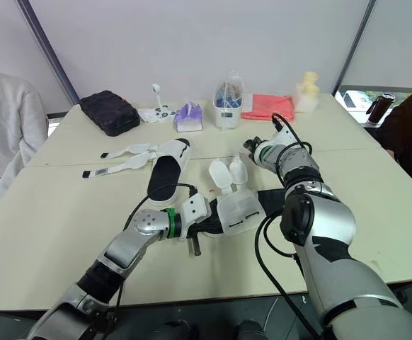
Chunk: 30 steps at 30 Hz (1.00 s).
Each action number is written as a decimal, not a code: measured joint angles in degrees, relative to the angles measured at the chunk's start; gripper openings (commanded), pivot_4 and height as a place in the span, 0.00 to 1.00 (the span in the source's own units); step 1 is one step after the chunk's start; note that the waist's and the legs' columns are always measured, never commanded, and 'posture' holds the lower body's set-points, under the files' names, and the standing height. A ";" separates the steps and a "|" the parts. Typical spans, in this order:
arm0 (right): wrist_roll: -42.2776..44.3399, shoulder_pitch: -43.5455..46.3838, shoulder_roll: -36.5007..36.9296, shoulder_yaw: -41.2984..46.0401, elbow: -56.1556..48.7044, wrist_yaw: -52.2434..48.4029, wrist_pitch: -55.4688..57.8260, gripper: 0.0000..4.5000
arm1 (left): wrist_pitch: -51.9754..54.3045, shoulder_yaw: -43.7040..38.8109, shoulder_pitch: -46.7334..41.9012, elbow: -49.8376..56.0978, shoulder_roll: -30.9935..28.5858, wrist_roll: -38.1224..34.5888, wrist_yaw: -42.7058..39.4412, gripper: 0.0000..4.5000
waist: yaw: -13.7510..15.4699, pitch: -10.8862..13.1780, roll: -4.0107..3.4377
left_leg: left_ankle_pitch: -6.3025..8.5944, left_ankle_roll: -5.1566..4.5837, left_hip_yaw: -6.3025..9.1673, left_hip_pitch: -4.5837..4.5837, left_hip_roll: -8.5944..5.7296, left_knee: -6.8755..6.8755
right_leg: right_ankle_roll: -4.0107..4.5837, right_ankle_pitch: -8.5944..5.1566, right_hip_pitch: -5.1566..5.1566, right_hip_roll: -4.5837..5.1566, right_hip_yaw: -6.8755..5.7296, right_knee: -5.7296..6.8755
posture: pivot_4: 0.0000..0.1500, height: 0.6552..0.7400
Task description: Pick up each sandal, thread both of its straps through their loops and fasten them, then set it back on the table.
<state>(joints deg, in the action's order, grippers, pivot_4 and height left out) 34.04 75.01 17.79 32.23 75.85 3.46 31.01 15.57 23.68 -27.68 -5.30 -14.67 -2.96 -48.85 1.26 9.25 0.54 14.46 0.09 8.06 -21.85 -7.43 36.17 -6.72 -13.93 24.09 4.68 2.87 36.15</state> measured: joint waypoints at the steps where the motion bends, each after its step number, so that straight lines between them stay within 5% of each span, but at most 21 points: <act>1: 0.00 -0.01 -0.04 0.34 0.15 0.33 0.31 0.09 | 0.00 -0.01 0.02 0.04 -0.03 0.00 0.06 0.00 | -0.17 0.00 0.00 | 0.00 0.00 0.01 -0.01 0.00 0.00 | 0.00 0.00 0.00 0.01 0.00 0.00 | 1.00 1.00; 2: 0.01 -0.01 -0.04 0.82 0.36 0.59 0.87 0.01 | 0.00 -0.03 0.03 0.06 -0.05 0.00 0.11 0.00 | -0.37 0.00 0.00 | 0.00 0.00 0.01 -0.01 0.00 0.00 | 0.00 0.00 -0.01 0.01 0.00 0.00 | 1.00 1.00; 6: -1.97 -0.31 0.05 -0.10 0.48 -0.50 2.27 0.01 | 0.02 -0.06 0.27 0.36 -0.08 0.00 0.40 0.00 | -0.69 0.00 0.00 | 0.00 -0.01 0.00 -0.01 0.01 -0.01 | 0.00 0.00 0.01 0.01 0.00 -0.01 | 1.00 1.00; 8: -3.98 -0.30 0.41 -1.70 0.40 -1.98 2.25 0.12 | 0.11 -0.12 0.63 0.64 -0.07 0.00 0.60 0.00 | -0.69 0.00 0.00 | 0.00 0.00 0.00 -0.02 0.01 -0.01 | 0.00 0.00 0.02 0.00 0.00 0.00 | 1.00 1.00; 16: -6.30 0.24 3.10 -3.04 -0.48 -4.57 8.75 0.99 | 0.40 -0.17 1.54 1.55 0.01 0.02 1.64 0.00 | -0.68 0.00 -0.01 | 0.00 0.00 0.00 -0.05 0.01 -0.02 | 0.00 0.00 0.06 0.03 0.00 -0.01 | 1.00 1.00; 24: -4.12 0.47 4.41 0.08 -0.82 -3.24 16.79 0.99 | 0.29 -0.21 1.56 1.65 0.19 0.03 1.64 0.00 | -0.69 -0.01 -0.02 | 0.00 0.00 0.00 -0.18 0.02 0.00 | 0.00 0.00 0.19 0.04 0.01 -0.01 | 1.00 1.00; 30: -1.72 1.50 -1.22 4.49 -0.55 -0.36 8.76 0.99 | -3.55 1.41 -0.49 0.01 -0.95 3.74 1.72 0.00 | -0.81 -0.02 -0.03 | -0.01 0.01 -0.01 -0.18 0.02 0.02 | 0.00 0.01 0.19 0.02 0.00 0.02 | 1.00 1.00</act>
<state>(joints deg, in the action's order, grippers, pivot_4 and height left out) 32.32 76.51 16.57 36.72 75.30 3.10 39.77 12.01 25.08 -28.18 -5.29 -15.63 0.78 -47.13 0.45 9.23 0.51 14.45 0.10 8.05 -22.03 -7.42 36.19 -6.72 -13.92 24.28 4.70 2.88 36.17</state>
